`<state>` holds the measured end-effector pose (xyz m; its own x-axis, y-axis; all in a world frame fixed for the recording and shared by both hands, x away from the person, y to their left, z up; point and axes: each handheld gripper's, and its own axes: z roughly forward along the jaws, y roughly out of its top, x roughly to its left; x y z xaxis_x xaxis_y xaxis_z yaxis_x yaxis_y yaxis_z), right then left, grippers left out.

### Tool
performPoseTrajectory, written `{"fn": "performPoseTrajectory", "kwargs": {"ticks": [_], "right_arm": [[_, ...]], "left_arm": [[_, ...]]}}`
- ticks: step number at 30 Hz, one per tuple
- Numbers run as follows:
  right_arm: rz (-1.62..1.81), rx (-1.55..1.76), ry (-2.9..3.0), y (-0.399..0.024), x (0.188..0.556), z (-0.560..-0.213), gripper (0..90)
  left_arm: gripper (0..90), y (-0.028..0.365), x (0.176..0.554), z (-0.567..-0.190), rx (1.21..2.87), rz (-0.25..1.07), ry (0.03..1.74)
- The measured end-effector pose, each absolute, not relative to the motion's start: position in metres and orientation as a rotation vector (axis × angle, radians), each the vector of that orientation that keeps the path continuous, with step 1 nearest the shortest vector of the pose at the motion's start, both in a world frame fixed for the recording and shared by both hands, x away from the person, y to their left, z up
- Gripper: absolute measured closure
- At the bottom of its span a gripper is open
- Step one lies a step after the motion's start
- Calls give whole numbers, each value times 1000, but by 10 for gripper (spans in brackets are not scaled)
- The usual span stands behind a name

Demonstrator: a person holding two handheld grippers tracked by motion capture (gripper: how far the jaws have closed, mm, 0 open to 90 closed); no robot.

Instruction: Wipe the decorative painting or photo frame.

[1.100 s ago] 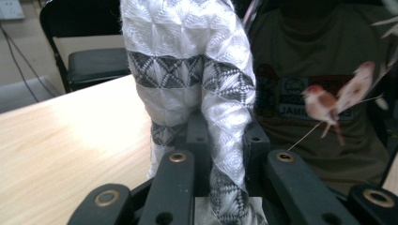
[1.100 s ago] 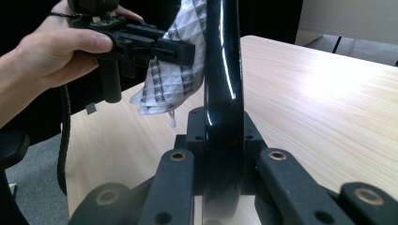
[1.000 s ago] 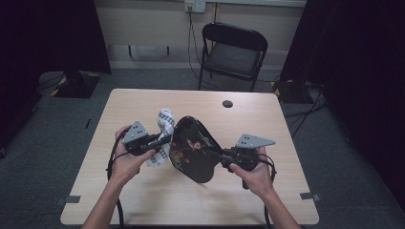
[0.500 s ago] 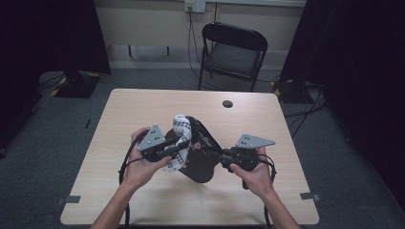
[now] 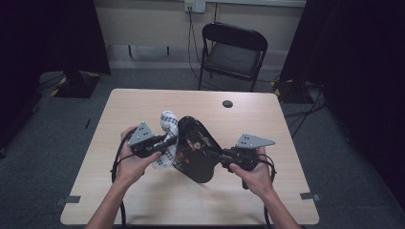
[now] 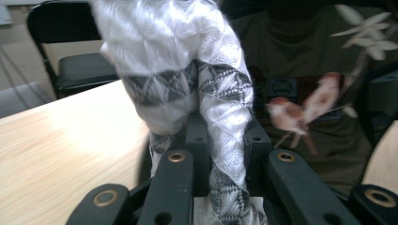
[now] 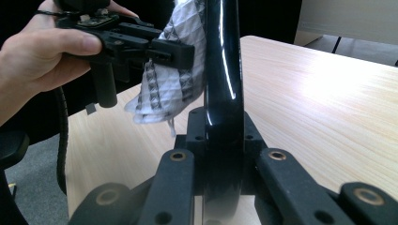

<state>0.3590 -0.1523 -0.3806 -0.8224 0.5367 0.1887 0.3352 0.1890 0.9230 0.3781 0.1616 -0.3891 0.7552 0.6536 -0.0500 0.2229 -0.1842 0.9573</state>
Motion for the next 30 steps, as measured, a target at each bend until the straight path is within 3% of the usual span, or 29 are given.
{"fn": "performPoseTrajectory", "kwargs": {"ticks": [7, 11, 22, 30], "right_arm": [[1697, 852, 2279, -153, 359, -381, 810], [1698, 863, 2269, -154, 360, -382, 806], [1697, 858, 2274, -151, 360, -381, 803], [1699, 856, 2274, -152, 360, -381, 804]], "left_arm": [[778, 138, 370, -389, 1791, 397, 578], [778, 139, 374, -393, 1765, 370, 600], [780, 181, 390, -405, 1778, 491, 780], [779, 164, 382, -398, 1768, 437, 697]]}}
